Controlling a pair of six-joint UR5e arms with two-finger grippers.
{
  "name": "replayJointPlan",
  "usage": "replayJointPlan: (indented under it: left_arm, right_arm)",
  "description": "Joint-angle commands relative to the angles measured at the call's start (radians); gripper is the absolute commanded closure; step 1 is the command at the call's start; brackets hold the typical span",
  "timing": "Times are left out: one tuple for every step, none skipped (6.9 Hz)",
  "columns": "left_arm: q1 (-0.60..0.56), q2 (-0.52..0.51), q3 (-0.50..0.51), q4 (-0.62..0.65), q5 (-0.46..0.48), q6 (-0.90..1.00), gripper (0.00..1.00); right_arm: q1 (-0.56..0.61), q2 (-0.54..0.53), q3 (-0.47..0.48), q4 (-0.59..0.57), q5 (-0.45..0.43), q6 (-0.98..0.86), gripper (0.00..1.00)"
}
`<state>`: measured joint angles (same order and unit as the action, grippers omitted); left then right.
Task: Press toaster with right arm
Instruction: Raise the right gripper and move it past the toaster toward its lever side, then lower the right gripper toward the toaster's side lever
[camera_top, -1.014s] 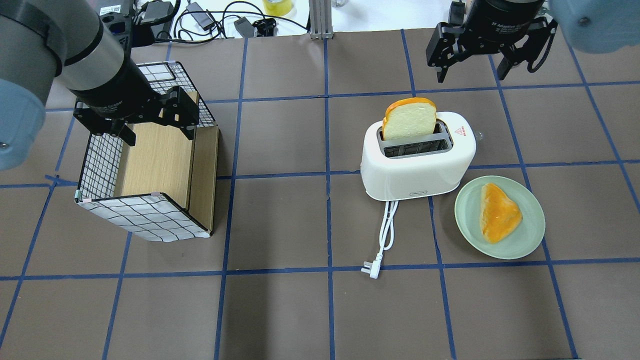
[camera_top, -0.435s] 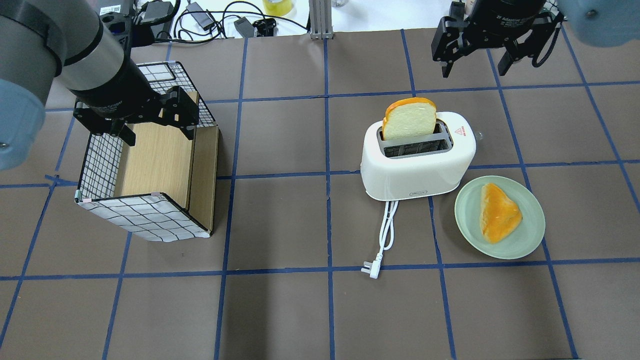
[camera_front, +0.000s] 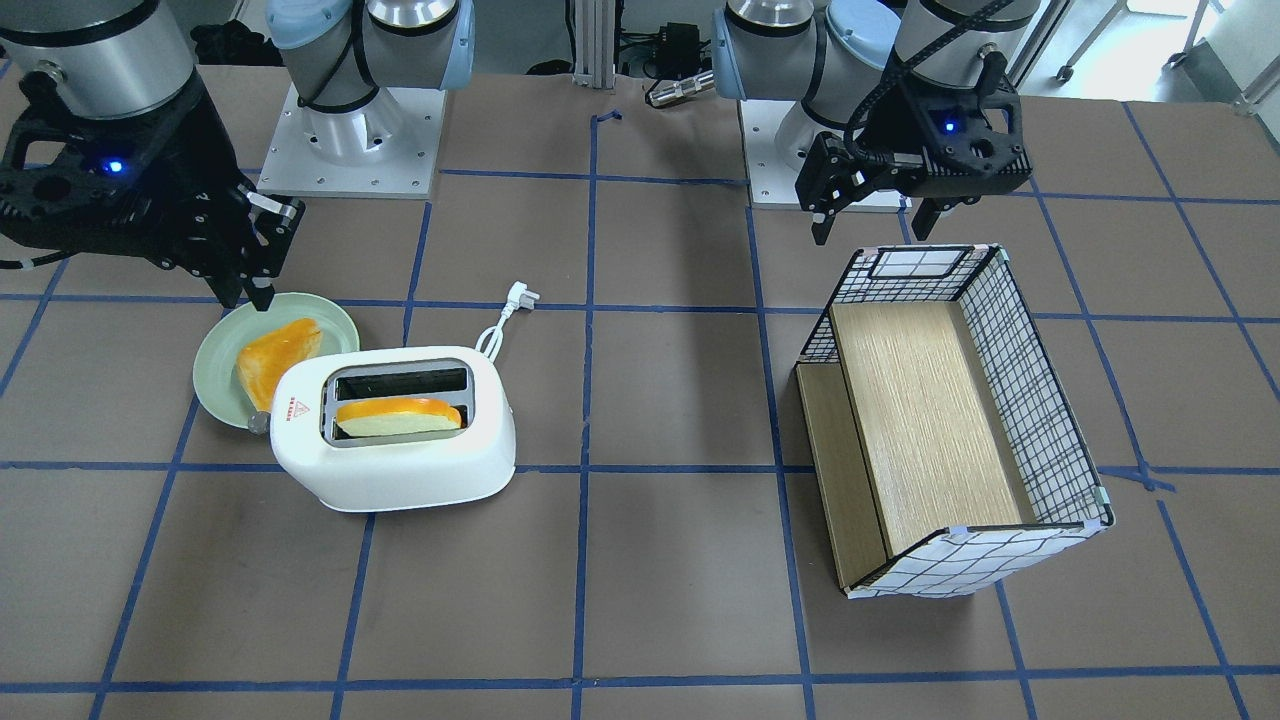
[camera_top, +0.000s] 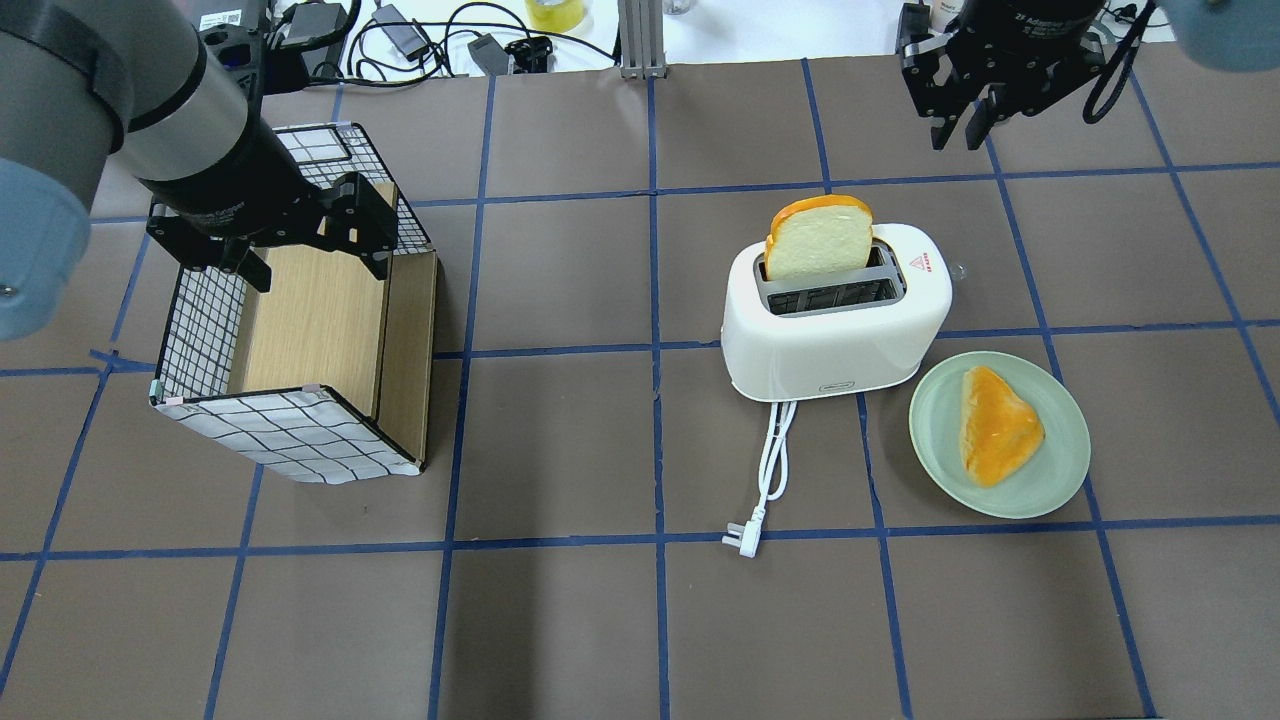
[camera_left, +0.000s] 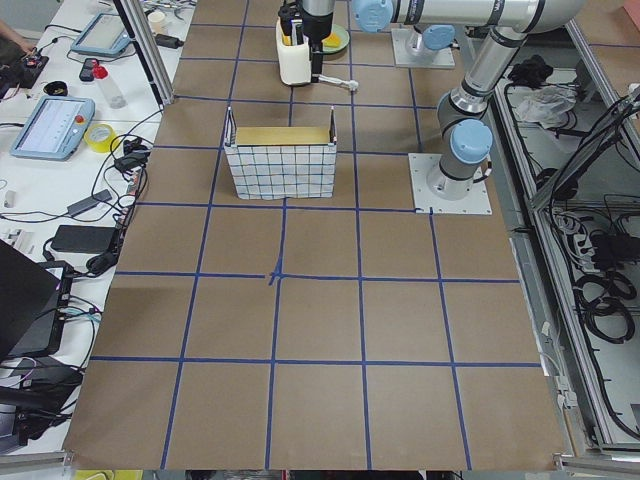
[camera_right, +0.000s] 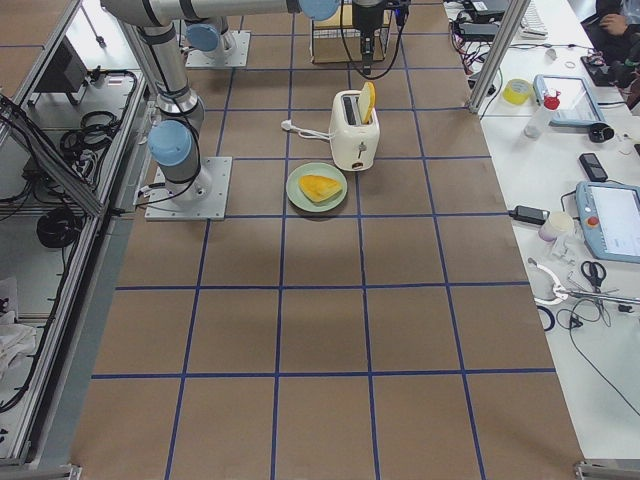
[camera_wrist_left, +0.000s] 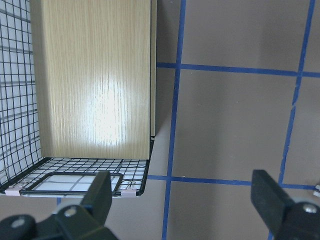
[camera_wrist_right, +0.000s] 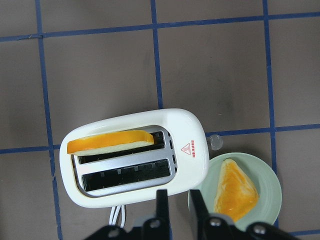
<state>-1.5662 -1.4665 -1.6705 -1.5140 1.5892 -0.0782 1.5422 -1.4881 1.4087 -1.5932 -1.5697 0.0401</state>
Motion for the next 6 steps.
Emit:
replayJointPlan:
  left_arm:
    - [0.0, 0.0, 0.0, 0.0, 0.0, 0.0, 0.0]
    - [0.0, 0.0, 0.0, 0.0, 0.0, 0.0, 0.0]
    - [0.0, 0.0, 0.0, 0.0, 0.0, 0.0, 0.0]
    - [0.0, 0.0, 0.0, 0.0, 0.0, 0.0, 0.0]
    - [0.0, 0.0, 0.0, 0.0, 0.0, 0.0, 0.0]
    - [0.0, 0.0, 0.0, 0.0, 0.0, 0.0, 0.0]
  right_arm:
    - [-0.071, 0.003, -0.008, 0.031, 0.039, -0.034, 1.0]
    - [-0.118, 0.003, -0.008, 0.062, 0.04, -0.057, 1.0]
    - [-0.181, 0.003, -0.007, 0.091, 0.049, -0.147, 1.0]
    - [-0.253, 0.003, 0.007, 0.113, 0.132, -0.228, 1.0]
    - [-0.314, 0.008, 0.022, 0.119, 0.219, -0.267, 1.0]
    - [-0.335, 0.034, 0.056, 0.111, 0.282, -0.299, 1.0]
